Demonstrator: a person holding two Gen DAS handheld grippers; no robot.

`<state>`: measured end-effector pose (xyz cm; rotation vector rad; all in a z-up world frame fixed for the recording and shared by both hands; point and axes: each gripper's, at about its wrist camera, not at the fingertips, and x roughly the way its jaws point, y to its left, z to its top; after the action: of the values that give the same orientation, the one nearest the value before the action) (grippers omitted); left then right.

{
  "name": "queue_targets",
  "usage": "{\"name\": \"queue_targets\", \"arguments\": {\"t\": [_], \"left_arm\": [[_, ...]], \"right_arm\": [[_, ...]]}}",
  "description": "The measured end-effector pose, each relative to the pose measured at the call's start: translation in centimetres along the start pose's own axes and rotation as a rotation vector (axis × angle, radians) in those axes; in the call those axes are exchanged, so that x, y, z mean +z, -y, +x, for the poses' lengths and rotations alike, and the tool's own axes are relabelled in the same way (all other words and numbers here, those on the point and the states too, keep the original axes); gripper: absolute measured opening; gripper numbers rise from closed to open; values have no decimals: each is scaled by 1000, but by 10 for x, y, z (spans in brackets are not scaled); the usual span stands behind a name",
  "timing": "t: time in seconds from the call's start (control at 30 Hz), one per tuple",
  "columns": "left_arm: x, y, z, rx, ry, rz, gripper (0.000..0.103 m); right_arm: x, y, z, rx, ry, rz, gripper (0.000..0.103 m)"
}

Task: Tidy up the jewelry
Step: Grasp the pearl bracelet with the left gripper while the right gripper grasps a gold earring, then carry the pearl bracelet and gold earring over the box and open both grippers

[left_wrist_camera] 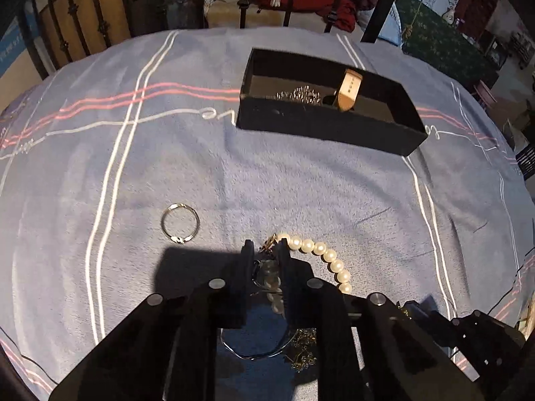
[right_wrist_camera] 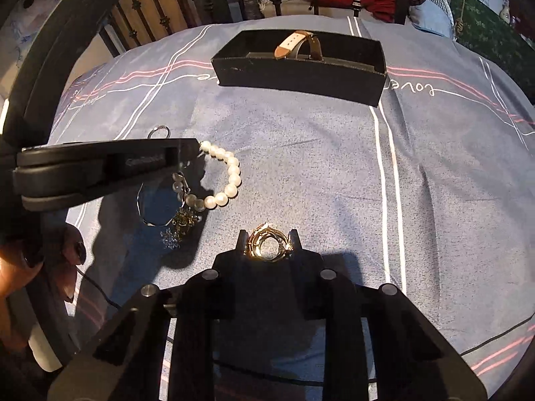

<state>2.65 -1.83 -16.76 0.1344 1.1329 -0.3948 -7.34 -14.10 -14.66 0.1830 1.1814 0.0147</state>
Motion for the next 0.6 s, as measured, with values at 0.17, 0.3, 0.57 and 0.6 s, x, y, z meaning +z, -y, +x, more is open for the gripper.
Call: {"name": "queue_targets", "arguments": {"t": [0.17, 0.3, 0.57, 0.6], "left_arm": [[18, 2, -40, -30, 74, 25, 3], [49, 19, -68, -53, 139, 58, 3], [106, 41, -105, -84, 238, 100, 3], [114, 42, -104, -88, 242, 97, 3]], "right_arm": [[22, 8, -26, 3, 57, 12, 25], [47, 14, -45, -10, 113, 5, 25], [122, 27, -66, -10, 203, 23, 25], [131, 29, -63, -9, 206, 25, 25]]}}
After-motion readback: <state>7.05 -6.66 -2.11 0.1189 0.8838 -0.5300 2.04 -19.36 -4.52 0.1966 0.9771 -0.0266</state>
